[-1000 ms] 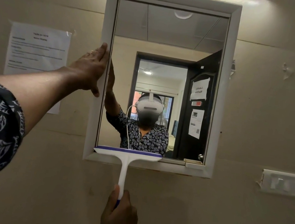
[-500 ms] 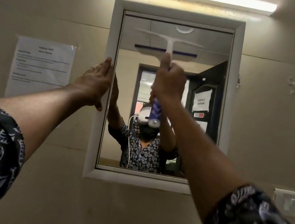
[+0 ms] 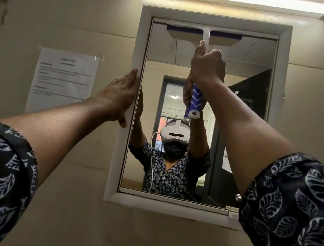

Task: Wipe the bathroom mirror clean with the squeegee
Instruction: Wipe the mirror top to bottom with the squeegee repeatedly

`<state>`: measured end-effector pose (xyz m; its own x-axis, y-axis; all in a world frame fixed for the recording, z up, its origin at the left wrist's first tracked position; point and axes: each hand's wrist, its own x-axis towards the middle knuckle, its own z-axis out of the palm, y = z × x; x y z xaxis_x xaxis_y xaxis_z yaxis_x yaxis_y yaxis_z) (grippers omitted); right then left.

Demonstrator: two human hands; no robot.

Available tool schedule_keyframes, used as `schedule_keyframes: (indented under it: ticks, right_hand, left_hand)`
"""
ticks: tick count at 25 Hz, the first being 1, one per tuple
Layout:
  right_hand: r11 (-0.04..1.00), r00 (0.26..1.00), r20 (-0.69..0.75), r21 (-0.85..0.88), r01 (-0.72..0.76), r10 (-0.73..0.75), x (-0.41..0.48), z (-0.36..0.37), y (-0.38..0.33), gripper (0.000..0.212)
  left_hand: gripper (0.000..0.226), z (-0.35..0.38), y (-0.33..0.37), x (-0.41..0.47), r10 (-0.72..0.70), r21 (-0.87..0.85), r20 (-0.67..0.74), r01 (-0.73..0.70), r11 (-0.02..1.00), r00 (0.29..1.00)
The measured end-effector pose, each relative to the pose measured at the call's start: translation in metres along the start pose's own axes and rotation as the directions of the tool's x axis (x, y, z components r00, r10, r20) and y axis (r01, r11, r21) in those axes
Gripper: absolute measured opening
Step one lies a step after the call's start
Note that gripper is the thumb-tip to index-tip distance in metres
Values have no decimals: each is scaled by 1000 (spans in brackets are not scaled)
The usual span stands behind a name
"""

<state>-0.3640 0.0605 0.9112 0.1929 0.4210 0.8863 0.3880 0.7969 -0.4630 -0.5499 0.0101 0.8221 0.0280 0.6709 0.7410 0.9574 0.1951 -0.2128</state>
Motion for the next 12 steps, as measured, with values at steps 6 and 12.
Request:
schedule_keyframes:
  ticks: [6, 12]
  right_hand:
    - [998, 999, 27, -54, 23, -21, -21, -2, 9, 38]
    - [995, 998, 37, -91, -37, 40, -96, -11, 39, 50]
  left_hand:
    - [136, -4, 2, -1, -4, 31, 10, 4, 999, 1000]
    - [139, -7, 8, -1, -29, 74, 11, 28, 997, 1000]
